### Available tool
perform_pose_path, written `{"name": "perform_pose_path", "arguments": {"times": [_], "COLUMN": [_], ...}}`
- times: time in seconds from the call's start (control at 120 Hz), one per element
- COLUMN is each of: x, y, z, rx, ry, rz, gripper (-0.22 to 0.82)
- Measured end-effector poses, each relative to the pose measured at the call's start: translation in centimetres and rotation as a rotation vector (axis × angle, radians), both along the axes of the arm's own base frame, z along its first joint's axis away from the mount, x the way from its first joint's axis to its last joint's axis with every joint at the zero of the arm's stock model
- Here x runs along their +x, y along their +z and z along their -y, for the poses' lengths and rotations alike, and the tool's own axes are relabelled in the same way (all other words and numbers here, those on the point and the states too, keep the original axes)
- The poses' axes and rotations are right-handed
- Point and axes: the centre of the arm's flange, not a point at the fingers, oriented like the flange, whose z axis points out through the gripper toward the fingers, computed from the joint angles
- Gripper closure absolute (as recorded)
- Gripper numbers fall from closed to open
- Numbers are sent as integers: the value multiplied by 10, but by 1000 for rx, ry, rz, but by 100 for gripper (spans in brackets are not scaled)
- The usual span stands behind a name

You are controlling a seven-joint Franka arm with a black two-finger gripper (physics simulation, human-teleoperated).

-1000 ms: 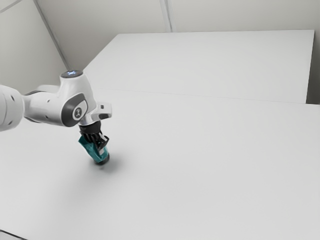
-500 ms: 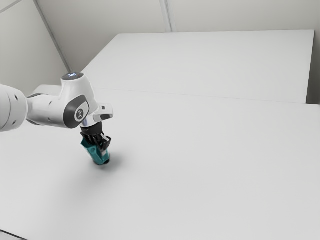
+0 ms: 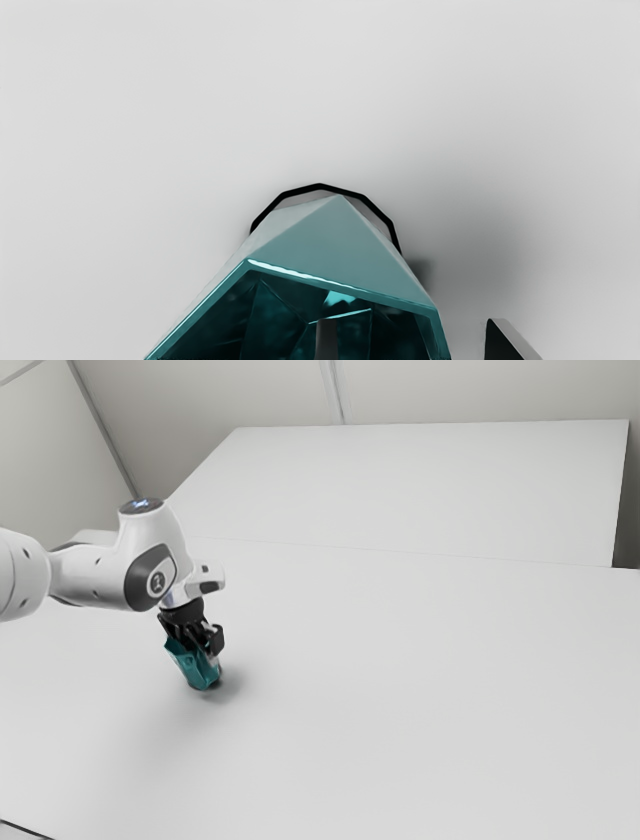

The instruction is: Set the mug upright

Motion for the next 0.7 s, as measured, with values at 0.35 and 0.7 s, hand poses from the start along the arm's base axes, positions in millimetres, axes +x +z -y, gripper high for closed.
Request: {"name": "perform_pose_path", "arguments": {"times": [0.35,0.7], "x": [-1,38], "y": [31,107], "z": [6,6], "rx": [-16,-9], "ry": [-9,-2], "rz": [41,117], "gripper": [30,22]}}
